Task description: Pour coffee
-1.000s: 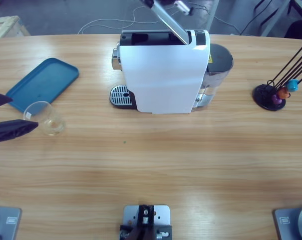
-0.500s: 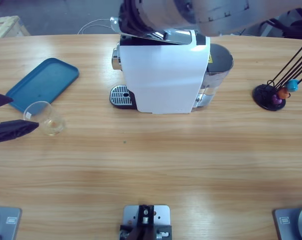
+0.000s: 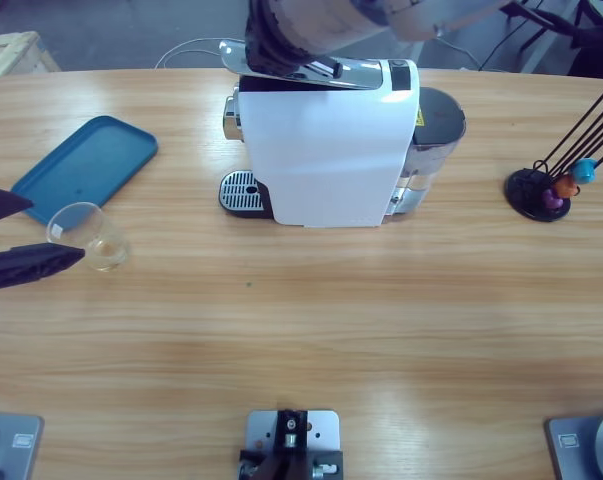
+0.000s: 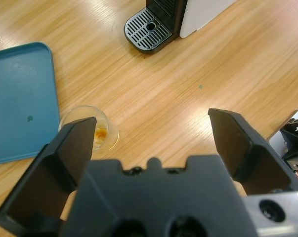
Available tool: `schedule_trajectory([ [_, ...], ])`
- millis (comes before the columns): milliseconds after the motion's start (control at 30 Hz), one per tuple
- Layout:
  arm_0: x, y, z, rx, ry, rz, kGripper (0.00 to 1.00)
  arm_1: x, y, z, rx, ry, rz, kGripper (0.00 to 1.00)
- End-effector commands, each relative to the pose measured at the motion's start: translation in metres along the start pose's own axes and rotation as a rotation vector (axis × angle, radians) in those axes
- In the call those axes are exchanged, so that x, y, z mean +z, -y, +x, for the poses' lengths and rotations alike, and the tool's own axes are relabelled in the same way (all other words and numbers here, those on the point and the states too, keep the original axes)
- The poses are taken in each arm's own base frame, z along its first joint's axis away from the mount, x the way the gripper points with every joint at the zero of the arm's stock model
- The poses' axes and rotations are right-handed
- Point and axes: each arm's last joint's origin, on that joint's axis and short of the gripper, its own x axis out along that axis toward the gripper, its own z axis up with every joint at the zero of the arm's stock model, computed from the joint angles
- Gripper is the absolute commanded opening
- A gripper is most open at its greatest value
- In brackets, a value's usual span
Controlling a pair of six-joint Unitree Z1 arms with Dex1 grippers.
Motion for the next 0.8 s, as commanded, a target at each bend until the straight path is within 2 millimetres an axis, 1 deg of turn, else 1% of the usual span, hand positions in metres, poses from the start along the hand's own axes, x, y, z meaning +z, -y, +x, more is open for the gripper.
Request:
schedule_trajectory([
  [33, -0.007, 0.002, 0.010, -0.009, -0.063, -0.003, 0.977, -0.123, 0.060, 0.098, -0.306, -0.379, -0.160, 0.000],
  [167, -0.006, 0.002, 0.011, -0.007, -0.063, -0.003, 0.977, -0.129, 0.065, 0.101, -0.328, -0.413, -0.154, 0.000],
  [333, -0.007, 0.001, 0.011, 0.002, -0.063, -0.004, 0.977, -0.127, 0.063, 0.099, -0.329, -0.419, -0.158, 0.000],
  [400, -0.006, 0.001, 0.011, 0.010, -0.059, -0.005, 0.982, -0.115, 0.055, 0.091, -0.306, -0.397, -0.227, 0.000],
  [433, -0.006, 0.001, 0.011, 0.012, -0.056, -0.006, 0.982, -0.104, 0.047, 0.083, -0.268, -0.379, -0.311, 0.000],
  [500, -0.005, 0.001, 0.012, 0.014, -0.048, -0.008, 0.982, -0.076, 0.027, 0.056, -0.162, -0.351, -0.506, 0.015],
  [533, -0.005, 0.001, 0.012, 0.014, -0.041, -0.010, 0.982, -0.058, 0.016, 0.038, -0.141, -0.325, -0.558, 0.228],
  [567, -0.006, 0.001, 0.011, 0.018, -0.034, -0.012, 0.982, -0.038, 0.007, 0.017, -0.129, -0.284, -0.616, 0.634],
  [600, -0.006, 0.000, 0.009, 0.030, -0.025, -0.013, 0.982, -0.020, -0.002, -0.004, -0.098, -0.229, -0.672, 0.943],
  [633, -0.007, -0.001, 0.008, 0.050, -0.014, -0.021, 0.982, -0.005, -0.010, -0.027, -0.060, -0.183, -0.698, 0.999],
  [667, -0.009, -0.003, 0.009, 0.075, -0.006, -0.034, 0.982, 0.009, -0.016, -0.052, -0.020, -0.145, -0.695, 1.000],
  [700, -0.010, -0.004, 0.010, 0.093, -0.007, -0.039, 0.982, 0.018, -0.019, -0.068, 0.000, -0.119, -0.686, 1.000],
  [767, -0.014, -0.005, 0.012, 0.127, -0.014, -0.054, 0.982, 0.028, -0.020, -0.098, 0.024, -0.068, -0.676, 1.000],
  [800, -0.015, -0.006, 0.011, 0.143, -0.011, -0.067, 0.982, 0.029, -0.019, -0.111, 0.030, -0.054, -0.677, 1.000],
])
